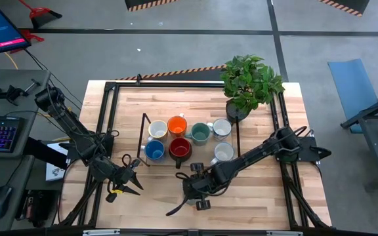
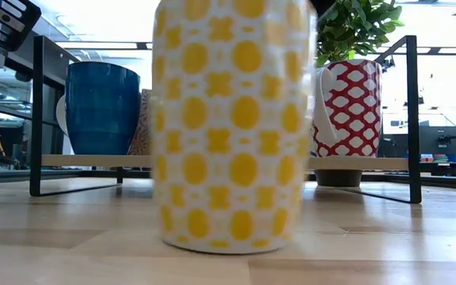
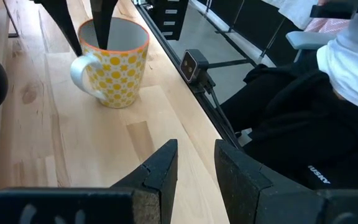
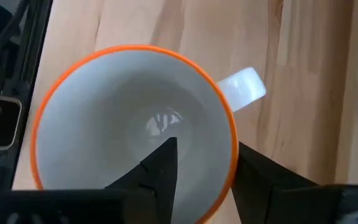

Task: Place coffee mugs
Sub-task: Put the yellow and white patterned mug on the shelf

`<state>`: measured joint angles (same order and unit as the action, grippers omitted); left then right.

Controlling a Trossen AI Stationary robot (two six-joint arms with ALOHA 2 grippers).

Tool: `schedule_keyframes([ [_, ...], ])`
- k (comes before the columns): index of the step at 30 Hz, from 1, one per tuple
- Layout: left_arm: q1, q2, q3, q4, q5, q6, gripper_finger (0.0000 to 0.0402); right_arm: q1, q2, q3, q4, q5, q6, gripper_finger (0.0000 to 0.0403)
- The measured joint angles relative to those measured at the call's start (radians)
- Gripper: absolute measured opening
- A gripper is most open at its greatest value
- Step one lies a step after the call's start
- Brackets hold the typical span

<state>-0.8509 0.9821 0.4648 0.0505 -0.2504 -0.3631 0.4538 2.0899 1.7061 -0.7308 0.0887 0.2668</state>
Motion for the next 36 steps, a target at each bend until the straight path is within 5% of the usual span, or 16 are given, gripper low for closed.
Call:
schedule_keyframes([
  [36, 0.000, 0.000, 0.000, 0.000, -0.048, 0.012, 0.0094, -0.036, 0.000, 0.000, -0.112, -0.009, -0.091, 0.0119],
])
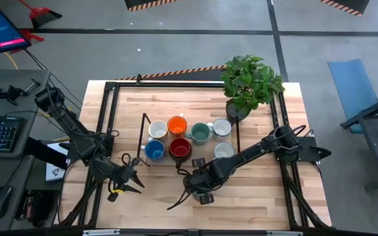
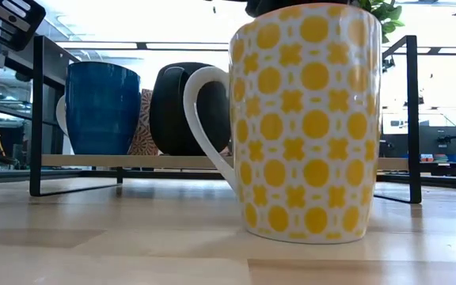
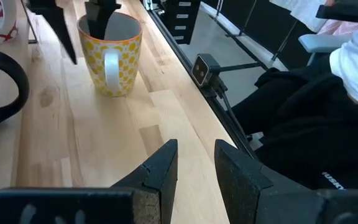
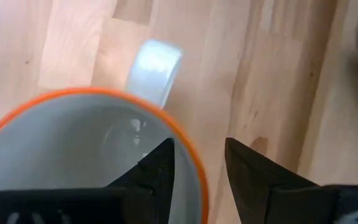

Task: Place coffee mugs
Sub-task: Put the yellow and white patterned mug on the shelf

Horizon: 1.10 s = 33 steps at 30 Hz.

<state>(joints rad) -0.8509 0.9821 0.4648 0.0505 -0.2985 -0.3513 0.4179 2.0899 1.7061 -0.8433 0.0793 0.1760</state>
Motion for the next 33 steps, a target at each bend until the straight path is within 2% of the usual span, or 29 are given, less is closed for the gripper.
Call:
schedule_keyframes([
  [8, 0.000, 0.000, 0.000, 0.000, 0.000, -0.011, 0.0094, 0.003, 0.000, 0.000, -0.006, -0.020, 0.027, 0.0115],
  [11, 0.000, 0.000, 0.000, 0.000, 0.000, -0.011, 0.0094, 0.003, 0.000, 0.000, -0.006, -0.032, 0.061, 0.0093],
  [16, 0.000, 0.000, 0.000, -0.001, 0.000, -0.011, 0.0094, 0.006, 0.000, 0.000, -0.009, -0.012, 0.078, 0.0014],
  [20, 0.000, 0.000, 0.000, -0.001, 0.000, -0.012, 0.0094, 0.019, -0.001, 0.000, -0.006, 0.048, 0.077, 0.0008],
  [25, 0.000, 0.000, 0.000, -0.001, 0.000, -0.012, 0.0094, 0.033, -0.028, -0.002, -0.031, 0.033, 0.083, 0.0004],
  [28, 0.000, 0.000, 0.000, -0.001, 0.000, -0.012, 0.0094, 0.046, -0.077, 0.011, -0.083, 0.088, 0.114, 0.0003],
  [33, 0.000, 0.000, 0.000, -0.002, -0.001, -0.012, 0.0094, 0.061, -0.123, 0.099, -0.276, 0.296, 0.142, 0.0002],
])
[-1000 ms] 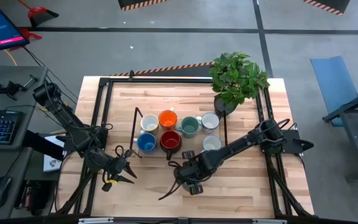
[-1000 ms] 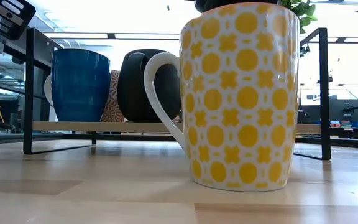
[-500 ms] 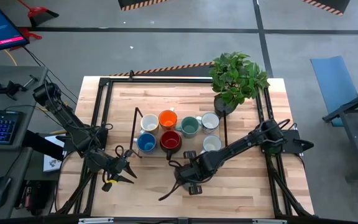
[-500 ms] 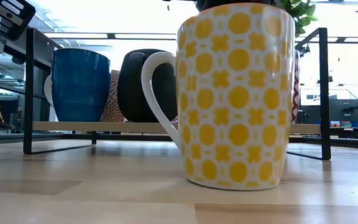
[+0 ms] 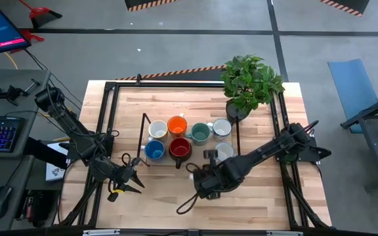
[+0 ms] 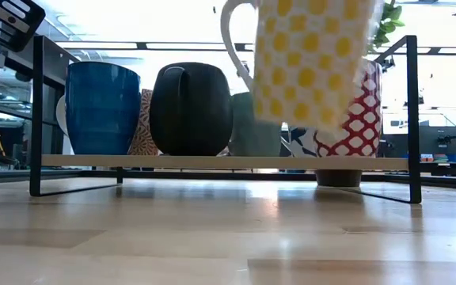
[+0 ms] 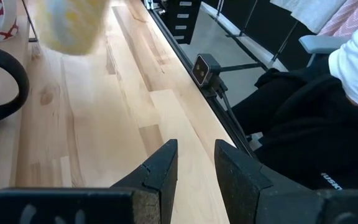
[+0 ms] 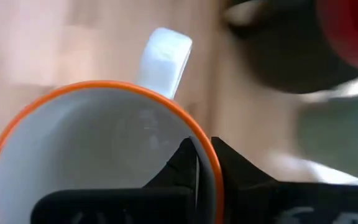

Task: Place coffee mugs
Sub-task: Put the yellow and white patterned mug on the shelf

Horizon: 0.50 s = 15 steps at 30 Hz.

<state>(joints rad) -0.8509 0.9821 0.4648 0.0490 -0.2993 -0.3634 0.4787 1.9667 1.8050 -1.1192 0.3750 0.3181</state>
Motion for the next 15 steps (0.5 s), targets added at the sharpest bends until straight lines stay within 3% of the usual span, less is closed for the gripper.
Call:
schedule_keyframes([
  [4, 0.000, 0.000, 0.000, 0.000, 0.000, 0.000, 0.0094, -0.017, -0.007, 0.074, -0.071, 0.088, -0.011, 0.0001],
  [15, 0.000, 0.000, 0.000, -0.003, 0.000, 0.003, 0.0094, -0.084, -0.005, 0.061, -0.104, 0.030, -0.066, 0.0001],
])
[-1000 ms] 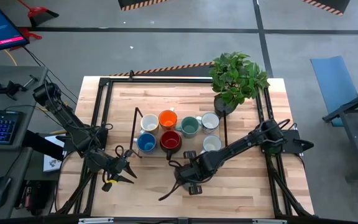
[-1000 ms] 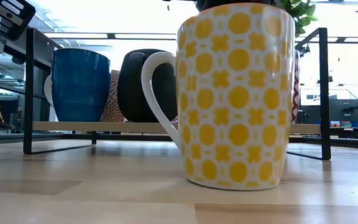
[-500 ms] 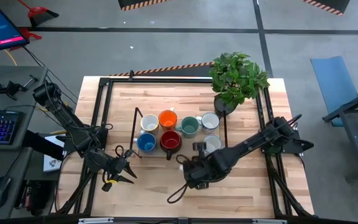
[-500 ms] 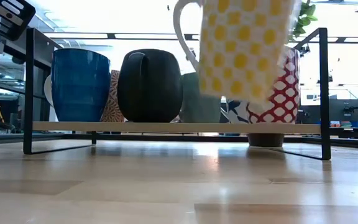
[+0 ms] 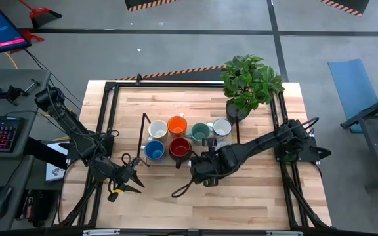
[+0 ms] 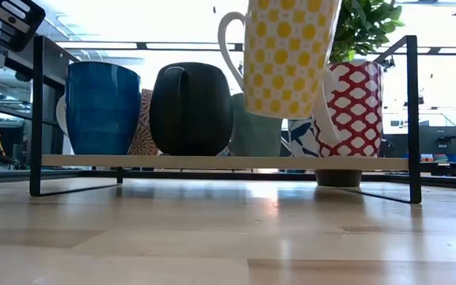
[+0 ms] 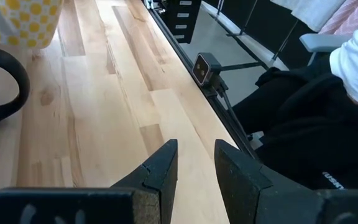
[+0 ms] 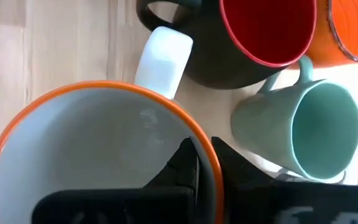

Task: Place coffee mugs
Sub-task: Put the yellow and white patterned mug on the shelf

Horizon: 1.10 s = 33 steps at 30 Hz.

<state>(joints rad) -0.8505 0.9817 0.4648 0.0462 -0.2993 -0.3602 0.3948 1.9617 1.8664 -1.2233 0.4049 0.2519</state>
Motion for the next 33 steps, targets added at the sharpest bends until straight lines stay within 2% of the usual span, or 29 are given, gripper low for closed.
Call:
schedule_keyframes([
  [12, 0.000, 0.000, 0.000, -0.005, 0.000, 0.014, 0.0094, -0.051, 0.000, 0.000, 0.027, -0.039, -0.125, 0.0000],
  [18, 0.000, 0.000, 0.000, -0.005, 0.000, 0.014, 0.0094, -0.071, 0.000, 0.000, 0.038, -0.095, -0.164, 0.0000],
  [33, 0.000, 0.000, 0.000, -0.004, -0.003, 0.014, 0.0094, -0.112, 0.000, 0.000, 0.073, -0.144, -0.246, 0.0000],
])
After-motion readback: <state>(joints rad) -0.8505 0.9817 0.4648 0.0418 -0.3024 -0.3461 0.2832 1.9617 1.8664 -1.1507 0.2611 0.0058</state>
